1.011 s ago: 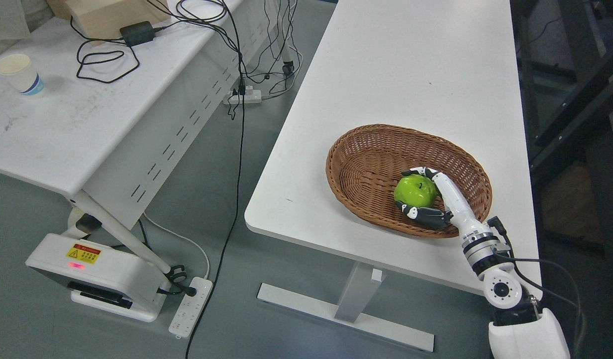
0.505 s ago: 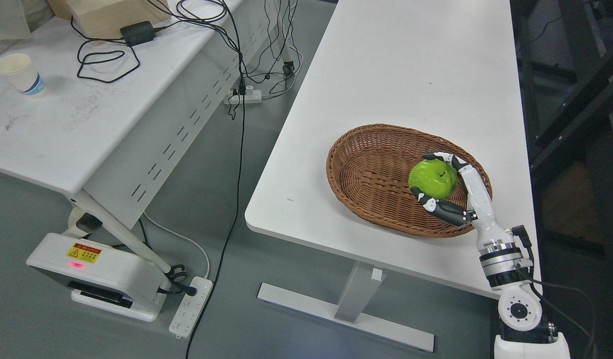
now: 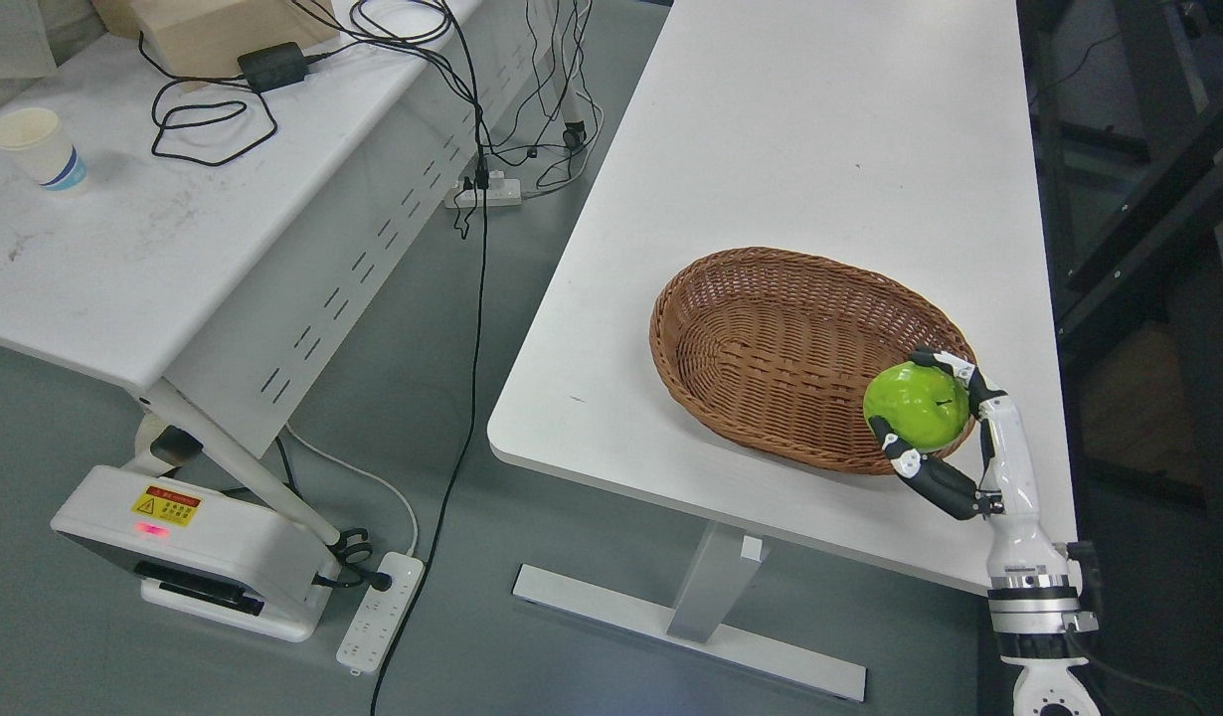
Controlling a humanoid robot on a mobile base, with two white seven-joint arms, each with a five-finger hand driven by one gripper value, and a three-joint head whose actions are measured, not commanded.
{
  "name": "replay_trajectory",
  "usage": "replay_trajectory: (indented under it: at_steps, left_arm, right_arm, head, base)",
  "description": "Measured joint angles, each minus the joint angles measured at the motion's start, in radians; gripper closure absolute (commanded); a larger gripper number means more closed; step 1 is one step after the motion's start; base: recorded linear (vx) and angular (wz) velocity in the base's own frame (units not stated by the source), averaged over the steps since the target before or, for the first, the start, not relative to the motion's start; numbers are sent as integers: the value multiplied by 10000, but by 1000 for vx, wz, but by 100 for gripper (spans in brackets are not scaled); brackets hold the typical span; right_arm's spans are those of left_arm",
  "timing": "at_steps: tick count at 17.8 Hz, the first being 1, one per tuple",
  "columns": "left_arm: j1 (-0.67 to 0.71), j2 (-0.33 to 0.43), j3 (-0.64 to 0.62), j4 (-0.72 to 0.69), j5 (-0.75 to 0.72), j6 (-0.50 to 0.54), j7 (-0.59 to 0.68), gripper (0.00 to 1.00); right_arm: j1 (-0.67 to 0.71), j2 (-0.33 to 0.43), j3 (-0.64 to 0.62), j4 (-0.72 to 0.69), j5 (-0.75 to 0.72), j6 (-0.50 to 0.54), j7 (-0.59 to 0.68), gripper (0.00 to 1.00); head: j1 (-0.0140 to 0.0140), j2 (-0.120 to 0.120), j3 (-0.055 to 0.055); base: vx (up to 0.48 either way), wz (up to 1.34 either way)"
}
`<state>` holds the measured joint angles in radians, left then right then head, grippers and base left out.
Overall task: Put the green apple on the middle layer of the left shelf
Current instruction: 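Lift the green apple out of the basket with the right hand, then carry the held green apple while turning toward the black shelf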
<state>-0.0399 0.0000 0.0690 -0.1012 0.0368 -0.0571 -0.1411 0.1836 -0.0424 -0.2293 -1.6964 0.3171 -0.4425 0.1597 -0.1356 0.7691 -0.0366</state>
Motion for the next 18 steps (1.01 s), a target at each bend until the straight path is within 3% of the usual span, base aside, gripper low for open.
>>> replay_trajectory:
  at_steps: [18]
  left_arm:
    - [0, 0, 0, 0, 0, 5, 0, 0]
  right_arm:
    - [746, 358, -479, -179, -487, 69, 92, 100]
  head:
    - [0, 0, 0]
  base:
    - [-57, -45]
